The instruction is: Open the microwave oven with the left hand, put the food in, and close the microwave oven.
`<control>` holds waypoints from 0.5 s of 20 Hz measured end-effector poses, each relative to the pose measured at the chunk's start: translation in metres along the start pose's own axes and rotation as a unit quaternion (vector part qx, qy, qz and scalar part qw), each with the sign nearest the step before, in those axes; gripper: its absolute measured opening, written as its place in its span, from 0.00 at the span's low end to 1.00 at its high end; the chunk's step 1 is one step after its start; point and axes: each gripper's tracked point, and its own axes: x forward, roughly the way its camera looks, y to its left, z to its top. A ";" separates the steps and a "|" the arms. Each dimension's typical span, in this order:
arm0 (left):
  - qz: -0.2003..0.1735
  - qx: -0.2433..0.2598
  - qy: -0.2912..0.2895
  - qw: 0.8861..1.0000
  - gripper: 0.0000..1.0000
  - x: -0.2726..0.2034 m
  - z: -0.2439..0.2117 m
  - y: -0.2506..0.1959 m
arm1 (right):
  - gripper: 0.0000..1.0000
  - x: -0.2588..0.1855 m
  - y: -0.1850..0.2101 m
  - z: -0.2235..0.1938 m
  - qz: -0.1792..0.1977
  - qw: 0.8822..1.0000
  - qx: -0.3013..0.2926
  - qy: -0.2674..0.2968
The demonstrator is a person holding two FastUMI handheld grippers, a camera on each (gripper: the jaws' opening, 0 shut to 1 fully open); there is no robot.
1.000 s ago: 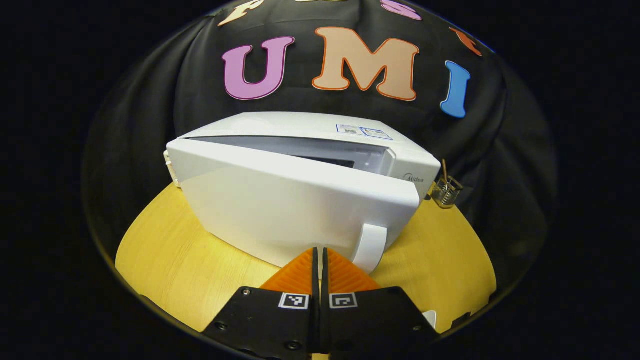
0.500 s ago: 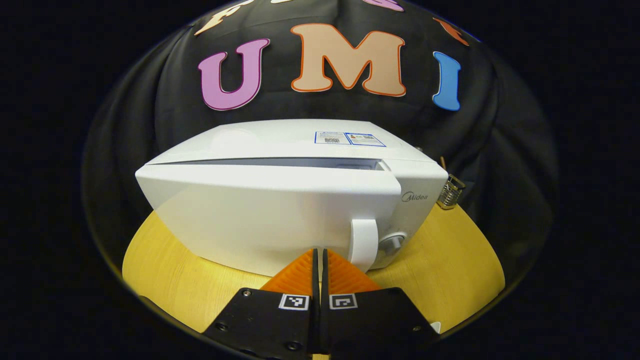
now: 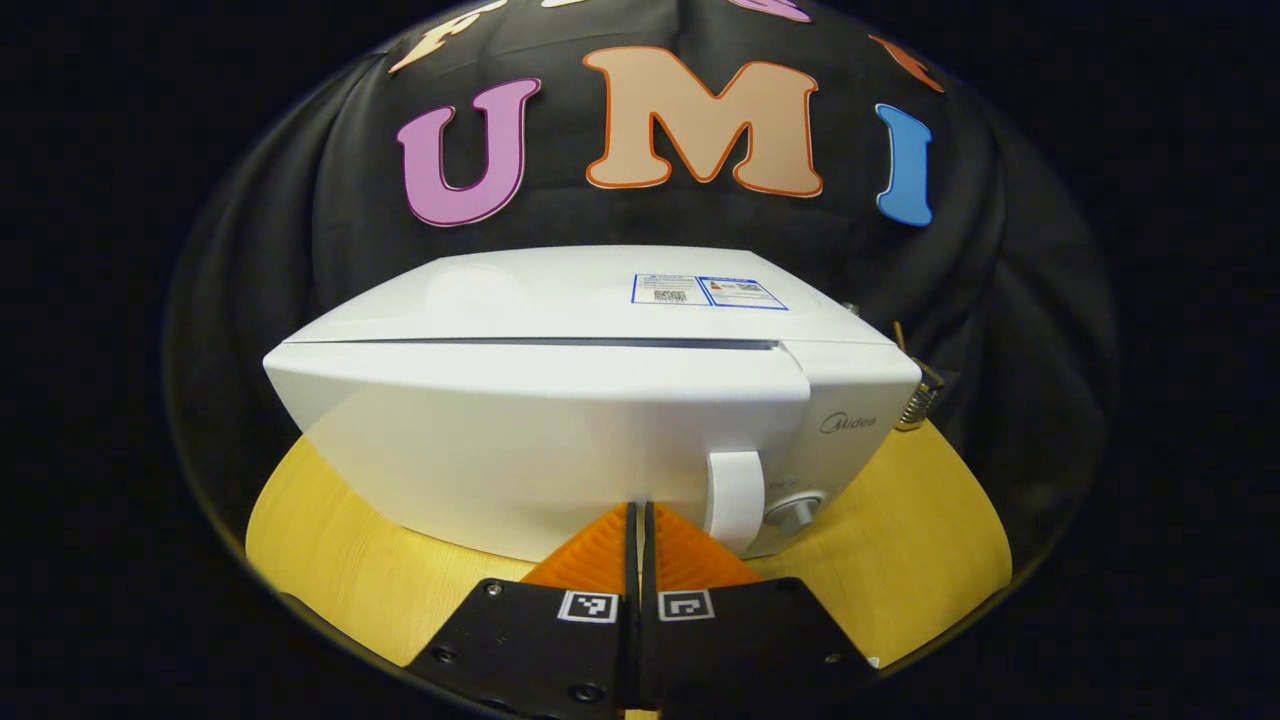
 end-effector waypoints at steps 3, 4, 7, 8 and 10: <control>0.001 -0.010 0.021 1.000 0.00 0.005 -0.005 -0.002 | 0.96 -0.001 -0.001 0.000 -0.004 1.000 -0.001 0.004; -0.005 -0.012 0.012 1.000 0.00 0.006 0.000 -0.002 | 0.96 -0.001 -0.003 0.001 -0.008 1.000 -0.003 0.003; -0.023 -0.013 0.007 1.000 0.01 -0.002 0.001 -0.004 | 0.96 -0.003 0.002 0.000 -0.009 1.000 -0.003 0.009; -0.028 -0.010 0.000 1.000 0.01 -0.011 0.005 -0.004 | 0.96 -0.002 0.004 0.001 -0.009 1.000 -0.004 0.008; -0.043 0.004 -0.035 0.998 0.01 -0.039 0.022 -0.006 | 0.96 -0.001 0.011 0.003 -0.009 1.000 -0.004 0.007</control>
